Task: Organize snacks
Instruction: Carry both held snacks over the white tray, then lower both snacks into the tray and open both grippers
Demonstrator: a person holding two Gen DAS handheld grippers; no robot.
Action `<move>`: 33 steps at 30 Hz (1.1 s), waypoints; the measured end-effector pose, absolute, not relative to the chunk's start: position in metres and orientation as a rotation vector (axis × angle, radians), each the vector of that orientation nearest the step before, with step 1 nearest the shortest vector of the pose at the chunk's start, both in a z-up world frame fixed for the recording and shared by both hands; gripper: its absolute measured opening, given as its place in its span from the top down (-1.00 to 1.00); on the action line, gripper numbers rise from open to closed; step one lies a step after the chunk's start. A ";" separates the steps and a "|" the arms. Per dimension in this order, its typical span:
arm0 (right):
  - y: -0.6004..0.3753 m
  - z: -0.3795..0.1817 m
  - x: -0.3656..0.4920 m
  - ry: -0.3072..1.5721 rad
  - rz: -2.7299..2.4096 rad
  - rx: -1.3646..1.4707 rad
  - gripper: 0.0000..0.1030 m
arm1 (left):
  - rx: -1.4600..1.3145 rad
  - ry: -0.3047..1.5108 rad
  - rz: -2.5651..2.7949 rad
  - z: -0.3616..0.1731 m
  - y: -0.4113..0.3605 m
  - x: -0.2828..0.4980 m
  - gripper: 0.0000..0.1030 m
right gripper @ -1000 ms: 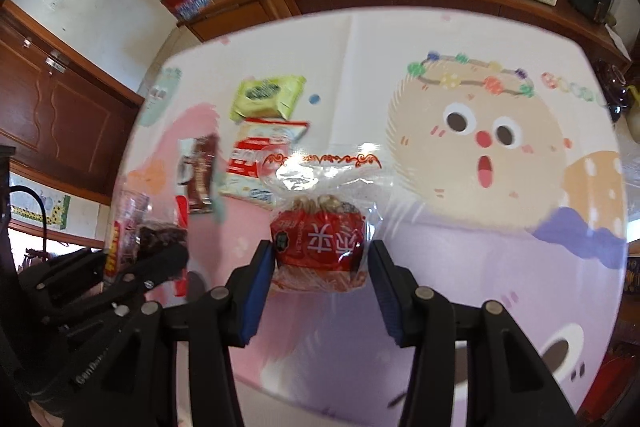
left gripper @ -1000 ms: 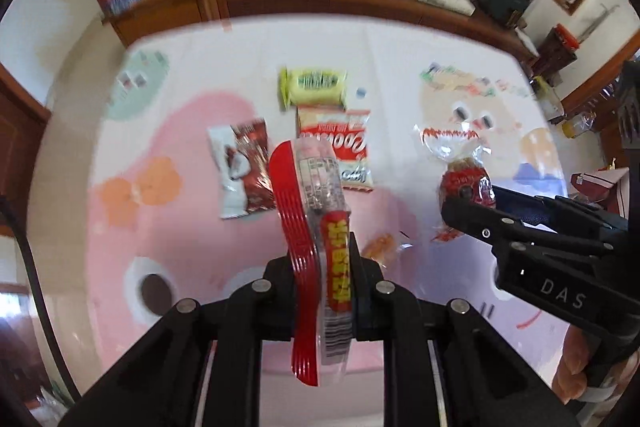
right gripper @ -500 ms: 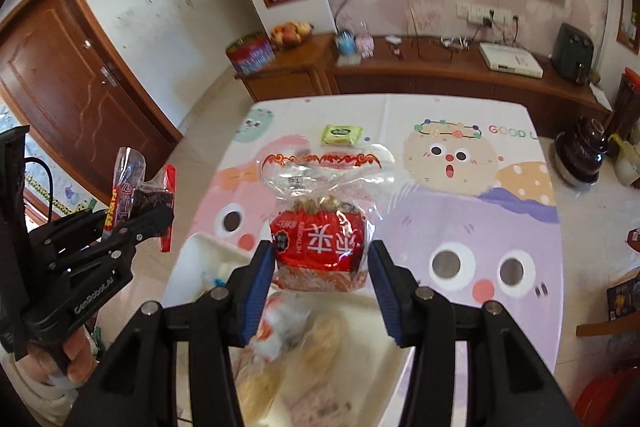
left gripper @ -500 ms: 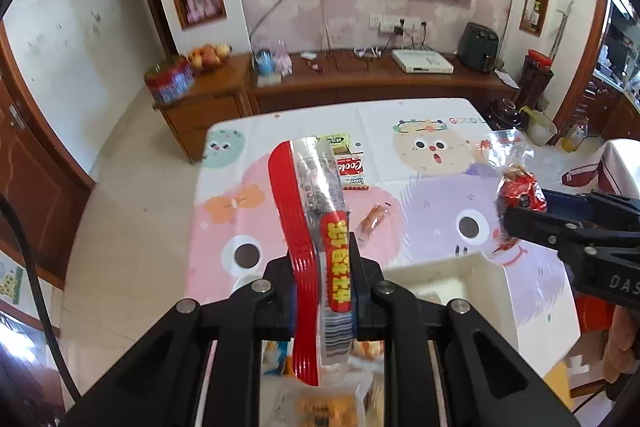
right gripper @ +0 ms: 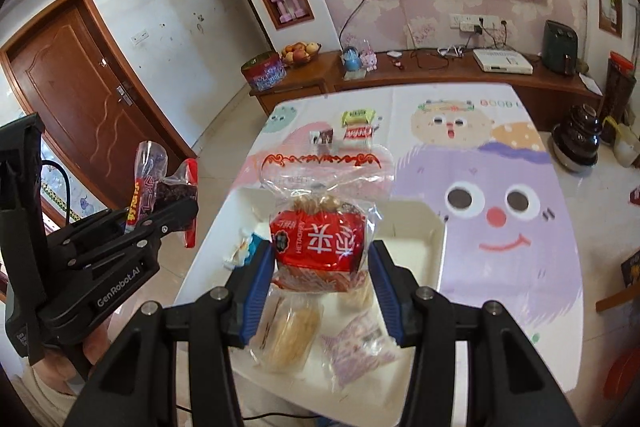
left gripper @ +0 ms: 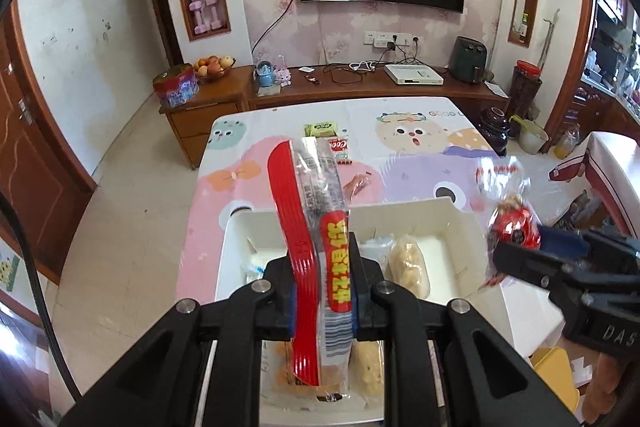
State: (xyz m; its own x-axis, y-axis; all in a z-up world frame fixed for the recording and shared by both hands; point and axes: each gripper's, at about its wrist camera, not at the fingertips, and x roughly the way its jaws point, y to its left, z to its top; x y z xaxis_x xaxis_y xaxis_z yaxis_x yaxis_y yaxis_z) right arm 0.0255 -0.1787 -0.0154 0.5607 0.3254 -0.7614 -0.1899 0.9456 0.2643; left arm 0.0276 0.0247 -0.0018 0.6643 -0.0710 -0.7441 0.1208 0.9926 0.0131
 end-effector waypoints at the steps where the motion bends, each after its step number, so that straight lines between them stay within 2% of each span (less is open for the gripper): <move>1: -0.178 -0.019 0.022 0.936 0.305 0.164 0.05 | 0.061 0.839 -0.103 -0.005 0.024 0.026 0.70; 16: -0.154 -0.078 0.011 1.048 0.263 0.094 0.04 | 0.023 0.948 -0.077 -0.069 0.026 0.024 0.69; 18: -0.152 -0.080 0.011 1.040 0.257 0.082 -0.02 | 0.035 0.943 -0.054 -0.074 0.027 0.024 0.68; 20: -0.151 -0.080 0.009 1.017 0.229 0.058 -0.02 | 0.058 0.923 -0.014 -0.076 0.028 0.022 0.43; 21: -0.150 -0.080 0.008 1.008 0.220 0.050 -0.05 | 0.062 0.919 -0.005 -0.076 0.027 0.021 0.09; 22: -0.150 -0.081 0.007 1.004 0.217 0.045 -0.08 | 0.063 0.919 0.002 -0.076 0.028 0.019 -0.38; 24: -0.150 -0.084 0.005 1.004 0.210 0.042 -0.15 | 0.050 0.903 0.010 -0.075 0.029 0.015 -0.69; 33: -0.148 -0.094 -0.001 1.027 0.200 0.046 -0.16 | 0.059 0.908 0.019 -0.085 0.030 0.005 -0.70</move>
